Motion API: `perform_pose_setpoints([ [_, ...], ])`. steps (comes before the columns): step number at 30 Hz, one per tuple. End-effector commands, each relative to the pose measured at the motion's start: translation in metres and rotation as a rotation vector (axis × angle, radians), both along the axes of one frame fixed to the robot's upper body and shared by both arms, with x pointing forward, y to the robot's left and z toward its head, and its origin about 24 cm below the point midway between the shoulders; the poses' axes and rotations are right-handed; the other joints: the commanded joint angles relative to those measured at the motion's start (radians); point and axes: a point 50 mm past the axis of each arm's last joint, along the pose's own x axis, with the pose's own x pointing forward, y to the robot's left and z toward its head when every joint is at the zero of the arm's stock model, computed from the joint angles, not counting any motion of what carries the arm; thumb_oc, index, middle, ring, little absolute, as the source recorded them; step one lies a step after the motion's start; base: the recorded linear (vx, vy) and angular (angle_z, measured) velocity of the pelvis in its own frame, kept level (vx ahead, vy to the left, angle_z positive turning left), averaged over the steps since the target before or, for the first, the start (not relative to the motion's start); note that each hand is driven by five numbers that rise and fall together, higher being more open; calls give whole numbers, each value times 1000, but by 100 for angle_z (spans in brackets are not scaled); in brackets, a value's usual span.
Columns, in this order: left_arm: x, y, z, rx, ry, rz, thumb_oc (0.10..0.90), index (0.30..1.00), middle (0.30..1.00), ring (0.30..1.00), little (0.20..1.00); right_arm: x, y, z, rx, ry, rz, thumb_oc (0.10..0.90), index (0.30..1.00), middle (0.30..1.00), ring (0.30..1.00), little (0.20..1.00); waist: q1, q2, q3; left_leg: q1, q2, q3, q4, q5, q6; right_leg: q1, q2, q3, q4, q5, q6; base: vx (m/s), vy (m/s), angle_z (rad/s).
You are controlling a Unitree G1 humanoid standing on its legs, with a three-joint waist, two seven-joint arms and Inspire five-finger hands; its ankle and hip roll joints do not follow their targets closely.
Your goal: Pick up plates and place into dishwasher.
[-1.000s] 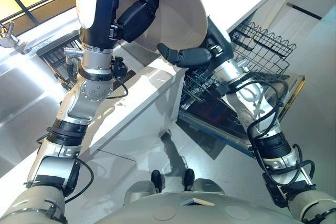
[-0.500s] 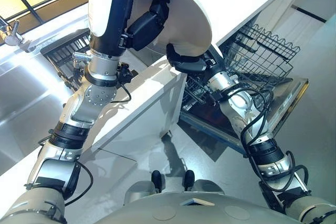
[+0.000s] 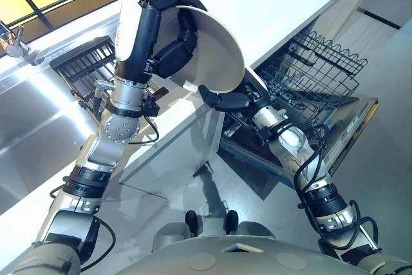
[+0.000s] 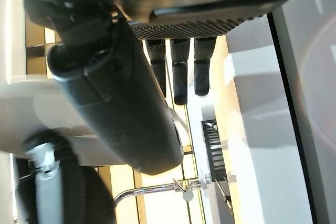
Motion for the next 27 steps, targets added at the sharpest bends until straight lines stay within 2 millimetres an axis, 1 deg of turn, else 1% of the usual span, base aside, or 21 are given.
perform_pose_setpoints([
  [1, 7, 24, 1, -66, -6, 86, 100, 300, 300, 300, 200, 5, -20, 52, 169, -268, -78, 800, 900, 900, 900, 900, 16, 1, -152, -45, -16, -14, 0, -51, 9, -36, -5, -60, 173, -116, 48, 53, -10, 4],
  [4, 9, 28, 1, -72, -8, 117, 100, 300, 300, 300, 200, 3, -19, 61, 176, -311, -67, 800, 900, 900, 900, 900, 13, 2, -153, -42, -16, -14, 0, -52, 9, -40, -6, -59, 182, -117, 49, 42, -11, 3],
  [9, 10, 31, 1, -73, -15, 141, 100, 300, 300, 300, 200, 0, -16, 71, 156, -352, -46, 800, 900, 900, 900, 900, 10, 3, -152, -38, -16, -14, 0, -54, 10, -43, -5, -54, 192, -120, 49, 13, -4, 0],
  [14, 10, 31, 2, -69, -34, 143, 100, 300, 300, 300, 200, -2, -12, 72, 171, -327, 8, 800, 900, 900, 900, 900, 6, 1, -150, -33, -14, -13, 0, -57, 11, -41, 0, -47, 194, -123, 46, 0, 0, 0],
  [18, 10, 24, 5, -71, -66, 123, 100, 300, 300, 300, 200, -1, -5, 69, 213, -271, 55, 800, 900, 900, 900, 900, 3, -1, -148, -31, -11, -13, 0, -56, 10, -39, 4, -44, 195, -129, 41, 0, 0, 0],
  [25, 6, 5, 11, -73, -128, 37, 100, 300, 300, 300, 200, 1, 8, 64, 246, -198, 89, 800, 900, 900, 900, 900, 1, -2, -147, -30, -11, -18, 0, -56, 8, -33, 13, -39, 188, -135, 35, 0, 0, 0],
  [27, 4, -2, 15, -74, -148, 1, 100, 300, 300, 300, 200, 2, 11, 65, 259, -194, 95, 800, 900, 900, 900, 900, 1, -2, -147, -31, -11, -21, 0, -57, 7, -31, 15, -37, 183, -136, 34, 0, 0, 0],
])
